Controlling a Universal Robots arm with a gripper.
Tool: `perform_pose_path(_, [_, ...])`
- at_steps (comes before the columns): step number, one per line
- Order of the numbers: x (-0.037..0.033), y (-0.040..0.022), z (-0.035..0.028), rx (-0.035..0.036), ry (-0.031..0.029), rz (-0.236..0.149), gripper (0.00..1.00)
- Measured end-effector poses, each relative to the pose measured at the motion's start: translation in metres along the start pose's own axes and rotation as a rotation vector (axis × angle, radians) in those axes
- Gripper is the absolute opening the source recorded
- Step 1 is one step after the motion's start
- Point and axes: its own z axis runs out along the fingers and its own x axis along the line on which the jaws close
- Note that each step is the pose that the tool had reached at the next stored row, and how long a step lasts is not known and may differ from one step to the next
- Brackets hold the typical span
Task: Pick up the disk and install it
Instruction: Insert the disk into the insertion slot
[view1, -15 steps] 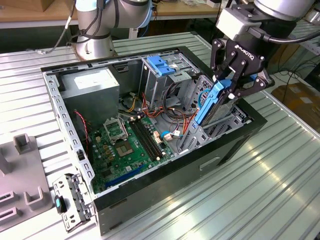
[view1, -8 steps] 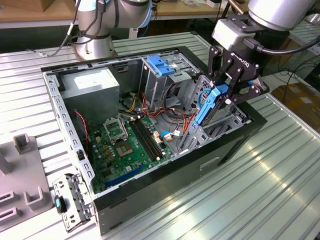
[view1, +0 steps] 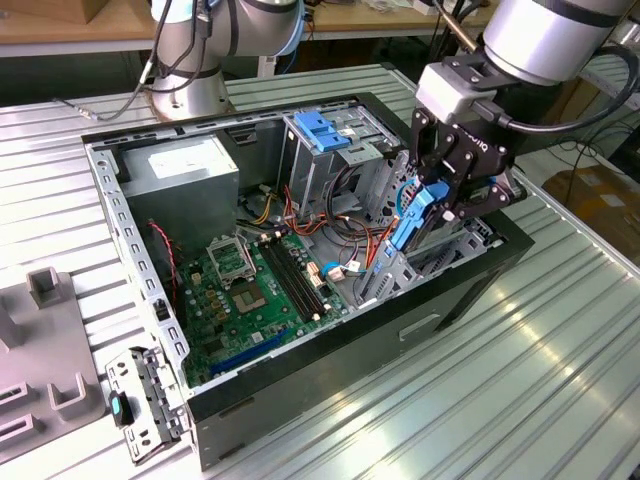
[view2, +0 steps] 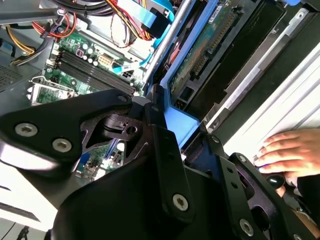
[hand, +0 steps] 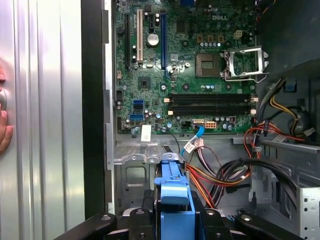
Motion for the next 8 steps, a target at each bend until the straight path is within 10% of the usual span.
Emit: perform_pose_path(8, [0.0001,0.0000,0.0014,0.0000,0.0004,0.000,0.37])
